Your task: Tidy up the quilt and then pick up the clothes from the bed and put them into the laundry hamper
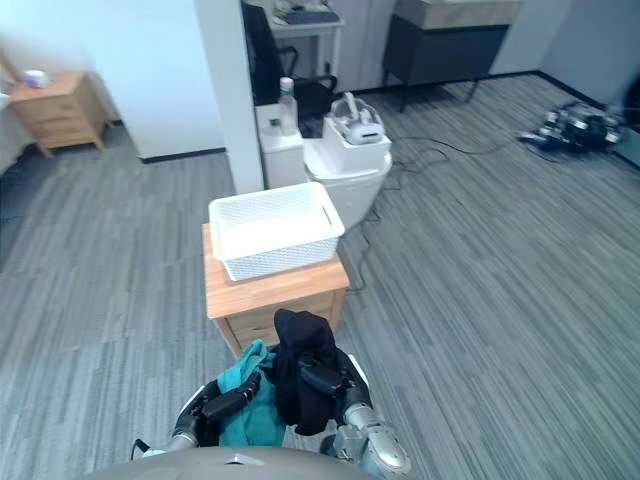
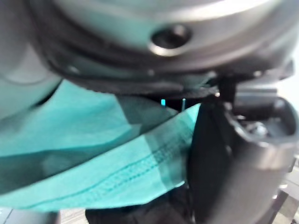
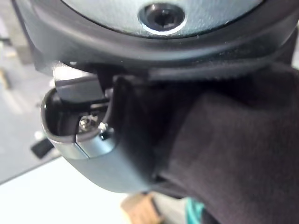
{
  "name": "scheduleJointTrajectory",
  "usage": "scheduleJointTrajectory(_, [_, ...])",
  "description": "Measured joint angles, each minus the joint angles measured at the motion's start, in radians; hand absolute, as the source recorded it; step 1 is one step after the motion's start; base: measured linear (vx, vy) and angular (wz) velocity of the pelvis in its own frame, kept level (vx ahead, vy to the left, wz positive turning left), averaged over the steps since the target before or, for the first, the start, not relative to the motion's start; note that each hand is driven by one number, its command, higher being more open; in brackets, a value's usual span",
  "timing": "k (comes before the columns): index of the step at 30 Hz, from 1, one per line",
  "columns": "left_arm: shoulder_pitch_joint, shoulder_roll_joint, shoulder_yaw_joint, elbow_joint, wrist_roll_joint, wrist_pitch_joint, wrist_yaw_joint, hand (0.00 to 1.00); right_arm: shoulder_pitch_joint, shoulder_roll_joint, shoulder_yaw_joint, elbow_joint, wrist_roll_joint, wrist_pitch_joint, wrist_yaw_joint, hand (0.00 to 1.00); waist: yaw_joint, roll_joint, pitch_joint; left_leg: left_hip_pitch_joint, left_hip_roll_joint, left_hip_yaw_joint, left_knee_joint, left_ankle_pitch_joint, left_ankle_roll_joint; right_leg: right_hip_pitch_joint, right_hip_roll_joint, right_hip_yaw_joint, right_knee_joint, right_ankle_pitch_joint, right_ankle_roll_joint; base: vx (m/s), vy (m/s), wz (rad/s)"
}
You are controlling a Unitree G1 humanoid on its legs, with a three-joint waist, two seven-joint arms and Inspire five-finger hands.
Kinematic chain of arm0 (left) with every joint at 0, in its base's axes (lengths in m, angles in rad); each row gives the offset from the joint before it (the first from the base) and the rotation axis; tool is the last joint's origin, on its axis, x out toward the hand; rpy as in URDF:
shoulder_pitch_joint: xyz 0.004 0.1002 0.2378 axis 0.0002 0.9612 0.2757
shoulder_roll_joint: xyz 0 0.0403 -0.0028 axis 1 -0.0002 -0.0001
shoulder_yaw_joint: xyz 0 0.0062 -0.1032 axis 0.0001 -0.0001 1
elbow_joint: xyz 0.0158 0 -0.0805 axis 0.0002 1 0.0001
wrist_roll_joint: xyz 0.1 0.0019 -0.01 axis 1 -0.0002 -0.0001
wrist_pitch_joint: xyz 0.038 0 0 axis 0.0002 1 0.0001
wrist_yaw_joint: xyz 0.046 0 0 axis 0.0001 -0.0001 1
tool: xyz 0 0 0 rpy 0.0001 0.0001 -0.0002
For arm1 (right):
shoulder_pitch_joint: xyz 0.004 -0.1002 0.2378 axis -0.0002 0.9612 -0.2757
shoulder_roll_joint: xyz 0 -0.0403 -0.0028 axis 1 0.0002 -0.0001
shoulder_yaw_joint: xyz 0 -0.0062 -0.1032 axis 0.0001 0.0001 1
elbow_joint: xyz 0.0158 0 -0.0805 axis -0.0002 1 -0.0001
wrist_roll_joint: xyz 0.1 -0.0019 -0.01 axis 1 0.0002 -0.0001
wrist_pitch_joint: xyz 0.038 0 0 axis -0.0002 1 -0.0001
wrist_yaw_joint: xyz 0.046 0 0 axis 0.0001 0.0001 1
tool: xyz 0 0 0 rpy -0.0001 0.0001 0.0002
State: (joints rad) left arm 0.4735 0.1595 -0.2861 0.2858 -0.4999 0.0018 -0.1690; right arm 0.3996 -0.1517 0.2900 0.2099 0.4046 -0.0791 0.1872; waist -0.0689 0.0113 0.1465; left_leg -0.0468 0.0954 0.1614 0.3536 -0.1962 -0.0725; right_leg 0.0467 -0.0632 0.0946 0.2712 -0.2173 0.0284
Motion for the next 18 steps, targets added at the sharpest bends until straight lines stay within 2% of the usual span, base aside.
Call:
scheduleJointTrajectory(2, [0.0,-0.008,0.009,-0.001,0.0,-0.004,-0.006,0.0,-0.001,-0.005,0.018,-0.017,-0.006,0.0,0.03,0.0,0.001,0.001,0.007,-0.022,0.022,0.02,0.084,-0.036,0.015,0.006,0.011,0.028,0.002,-0.009,-0.006,0.06,0.109,-0.3])
scheduleJointTrajectory(3, [-0.003,-0.011,0.006,-0.002,0.0,-0.005,-0.016,0.0,-0.011,-0.003,0.022,-0.017,-0.007,0.0,0.039,0.0,0.002,-0.011,0.009,-0.054,0.02,0.024,0.142,-0.062,0.037,0.004,0.007,0.047,0.007,-0.022,-0.002,0.09,0.102,-0.29])
scheduleJointTrajectory(4, [-0.004,-0.014,0.006,-0.005,0.0,-0.006,-0.021,0.0,-0.018,-0.005,0.023,-0.016,-0.007,0.0,0.044,0.0,0.007,-0.012,0.006,-0.056,0.015,0.028,0.125,-0.069,0.048,-0.002,0.0,0.05,0.016,-0.029,0.0,0.08,0.136,-0.44])
scheduleJointTrajectory(5, [0.001,-0.012,0.002,-0.01,0.0,-0.007,-0.035,0.0,-0.032,-0.004,0.022,-0.003,-0.007,-0.01,0.055,0.0,0.012,-0.017,-0.012,-0.051,-0.005,0.044,0.105,-0.076,0.039,-0.028,-0.012,0.075,0.047,-0.056,0.01,0.16,0.217,-0.35])
scheduleJointTrajectory(6, [0.006,0.005,-0.013,-0.01,0.0,-0.006,-0.038,0.0,-0.034,-0.002,0.015,0.022,-0.008,-0.02,0.061,0.0,0.007,-0.033,-0.047,-0.039,-0.045,0.049,0.063,-0.085,0.053,-0.035,-0.055,0.059,0.091,-0.084,-0.003,0.19,0.202,-0.23])
scheduleJointTrajectory(7, [-0.001,0.009,-0.021,-0.008,0.0,-0.005,-0.043,0.0,-0.038,-0.004,0.014,0.03,-0.008,-0.023,0.06,0.0,0.002,-0.029,-0.05,-0.026,-0.068,0.054,0.038,-0.081,0.058,-0.077,-0.068,0.037,0.202,-0.085,0.008,0.21,0.159,0.05])
scheduleJointTrajectory(8, [-0.016,0.026,-0.029,0.008,0.001,-0.005,-0.045,0.0,-0.055,0.001,0.017,0.045,-0.008,-0.023,0.057,0.0,-0.003,-0.069,-0.038,0.016,-0.103,0.055,0.007,-0.079,0.08,-0.17,-0.104,-0.007,0.416,-0.037,0.019,0.22,0.141,0.24])
scheduleJointTrajectory(9, [-0.03,0.044,-0.035,0.025,0.003,-0.005,-0.046,0.0,-0.057,0.0,0.017,0.065,-0.008,-0.025,0.044,0.0,-0.018,-0.063,-0.034,0.065,-0.115,0.043,-0.029,-0.068,0.106,-0.228,-0.119,-0.031,0.564,0.032,-0.002,0.24,0.164,0.31])
scheduleJointTrajectory(10, [-0.029,0.05,-0.04,0.027,0.005,-0.006,-0.046,0.0,-0.055,-0.002,0.016,0.075,-0.008,-0.025,0.037,0.0,-0.022,-0.058,-0.031,0.089,-0.117,0.038,-0.047,-0.068,0.11,-0.245,-0.12,-0.039,0.605,0.034,0.0,0.33,0.188,0.29])
scheduleJointTrajectory(11, [-0.028,0.068,-0.049,0.026,0.011,-0.006,-0.048,0.0,-0.055,0.0,0.016,0.087,-0.008,-0.026,0.025,0.0,-0.022,-0.061,-0.032,0.13,-0.117,0.036,-0.075,-0.064,0.109,-0.269,-0.118,-0.051,0.615,0.017,-0.015,0.33,0.1,0.16])
scheduleJointTrajectory(12, [-0.034,0.084,-0.051,0.023,0.01,-0.006,-0.05,0.0,-0.056,0.002,0.013,0.088,-0.008,-0.03,0.021,0.0,-0.023,-0.062,-0.033,0.163,-0.117,0.026,-0.105,-0.065,0.11,-0.292,-0.099,-0.067,0.568,-0.005,-0.002,0.32,0.079,0.12])
scheduleJointTrajectory(13, [-0.037,0.09,-0.051,0.019,0.01,-0.006,-0.05,0.0,-0.058,0.003,0.011,0.088,-0.008,-0.033,0.021,0.0,-0.025,-0.06,-0.034,0.173,-0.114,0.019,-0.12,-0.065,0.11,-0.303,-0.085,-0.067,0.53,-0.012,-0.004,0.34,0.03,0.31])
scheduleJointTrajectory(14, [-0.042,0.097,-0.051,0.006,0.009,-0.004,-0.05,0.0,-0.063,0.007,0.006,0.087,-0.008,-0.036,0.021,0.0,-0.038,-0.05,-0.034,0.183,-0.102,-0.002,-0.136,-0.065,0.109,-0.321,-0.044,-0.063,0.425,-0.015,-0.001,0.35,-0.011,0.52])
scheduleJointTrajectory(16, [-0.045,0.096,-0.054,-0.02,0.008,-0.001,-0.052,0.0,-0.066,0.013,0.001,0.076,-0.008,-0.038,0.019,0.0,-0.051,-0.036,-0.03,0.208,-0.086,-0.031,-0.158,-0.069,0.091,-0.326,0.008,-0.058,0.231,0.021,0.035,0.36,-0.046,0.5])
scheduleJointTrajectory(17, [-0.045,0.097,-0.059,-0.031,0.007,0.0,-0.054,0.0,-0.065,0.016,0.003,0.068,-0.008,-0.038,0.018,0.0,-0.044,-0.043,-0.034,0.234,-0.094,-0.033,-0.17,-0.078,0.074,-0.302,0.027,-0.046,0.076,0.12,0.042,0.4,-0.081,0.23])
scheduleJointTrajectory(18, [-0.047,0.086,-0.063,-0.015,0.007,0.007,-0.05,0.0,-0.072,0.017,0.005,0.064,-0.008,-0.039,0.015,0.0,-0.042,-0.04,-0.038,0.263,-0.093,-0.036,-0.171,-0.098,0.05,-0.284,0.034,-0.03,0.038,0.235,0.027,0.41,-0.078,0.11])
